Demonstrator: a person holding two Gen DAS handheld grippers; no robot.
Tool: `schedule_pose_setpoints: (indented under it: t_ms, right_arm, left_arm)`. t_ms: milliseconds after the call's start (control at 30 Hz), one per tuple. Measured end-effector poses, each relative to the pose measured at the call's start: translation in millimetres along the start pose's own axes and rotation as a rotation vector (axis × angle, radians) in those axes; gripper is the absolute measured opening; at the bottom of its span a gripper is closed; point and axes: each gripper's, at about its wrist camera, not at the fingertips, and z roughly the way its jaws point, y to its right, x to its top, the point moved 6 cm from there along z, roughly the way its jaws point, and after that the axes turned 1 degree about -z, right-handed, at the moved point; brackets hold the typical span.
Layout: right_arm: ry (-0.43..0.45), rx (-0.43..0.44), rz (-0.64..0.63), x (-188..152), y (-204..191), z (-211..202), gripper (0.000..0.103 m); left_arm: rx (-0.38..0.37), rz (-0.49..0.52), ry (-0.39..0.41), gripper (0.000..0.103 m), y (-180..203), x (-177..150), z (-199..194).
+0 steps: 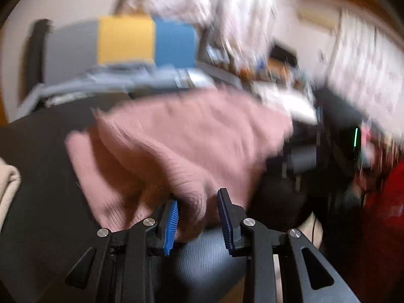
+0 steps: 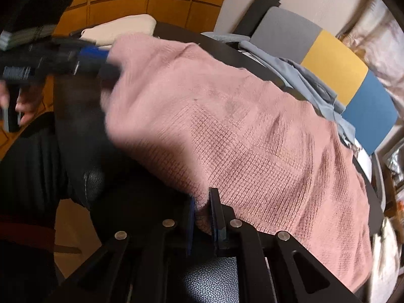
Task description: Fold clothes
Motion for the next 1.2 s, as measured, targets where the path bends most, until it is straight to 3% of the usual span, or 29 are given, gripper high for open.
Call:
schedule_pose_setpoints:
  t_ms: [33, 67, 100, 200, 333, 400, 433, 533, 667, 800, 900, 1033, 1100, 1167, 1200]
  right_arm:
    - [-0.002, 0.004, 0.010, 0, 1, 0, 0.010]
    - [-0.004, 0.008, 0.017, 0, 3, 0, 0.010]
    - [-0.004, 0.008, 0.022, 0, 3, 0, 0.010]
    - [-0.008, 0.000, 0.017, 1, 1, 0, 0.010]
    - [-0.020, -0.006, 0.020, 1, 1, 1, 0.010]
    - [-0.021, 0.014, 0.049, 1, 4, 2, 0.010]
    - [-0.021, 0.023, 0.061, 1, 6, 2, 0.010]
    - [-0.005, 0.064, 0.078, 6, 5, -4, 0.010]
    - [0.039, 0.140, 0.081, 18, -1, -17, 0.012]
    - [0.084, 0.215, 0.085, 31, -6, -31, 0.019]
    - [0.104, 0.258, 0.066, 44, -15, -38, 0.027]
    - [0.027, 0.220, -0.049, 79, -45, -9, 0.027]
    - [-0.009, 0.264, -0.055, 90, -58, 13, 0.027]
    - [-0.060, 0.269, -0.089, 93, -70, 30, 0.019]
    - [-0.072, 0.255, -0.107, 94, -73, 35, 0.009]
  left_arm:
    - [-0.001, 0.030, -0.059, 0.026, 3, -7, 6]
    - [0.030, 0.052, -0.065, 0.024, 3, -13, 4]
    - [0.062, 0.075, -0.070, 0.014, 3, -18, 1]
    - [0.115, 0.103, -0.027, 0.006, 4, -23, -17]
    - [0.186, 0.128, 0.053, 0.009, 0, -28, -47]
    - [0.297, 0.093, 0.030, 0.011, -21, -28, -44]
    - [0.312, 0.043, 0.028, 0.014, -35, -28, -43]
    - [0.211, -0.061, 0.084, 0.024, -53, -19, -46]
    - [0.198, 0.113, -0.009, 0.024, -42, -9, -20]
    - [0.139, 0.256, -0.038, 0.024, -18, -6, -8]
    - [0.138, 0.267, -0.098, 0.024, -22, -22, -3]
    - [0.119, 0.175, -0.079, 0.024, -32, -31, -10]
    - [0.141, 0.185, -0.062, 0.024, -30, -35, -12]
    - [0.164, 0.196, -0.044, 0.024, -27, -39, -13]
    - [0.161, 0.188, -0.039, 0.024, -28, -39, -14]
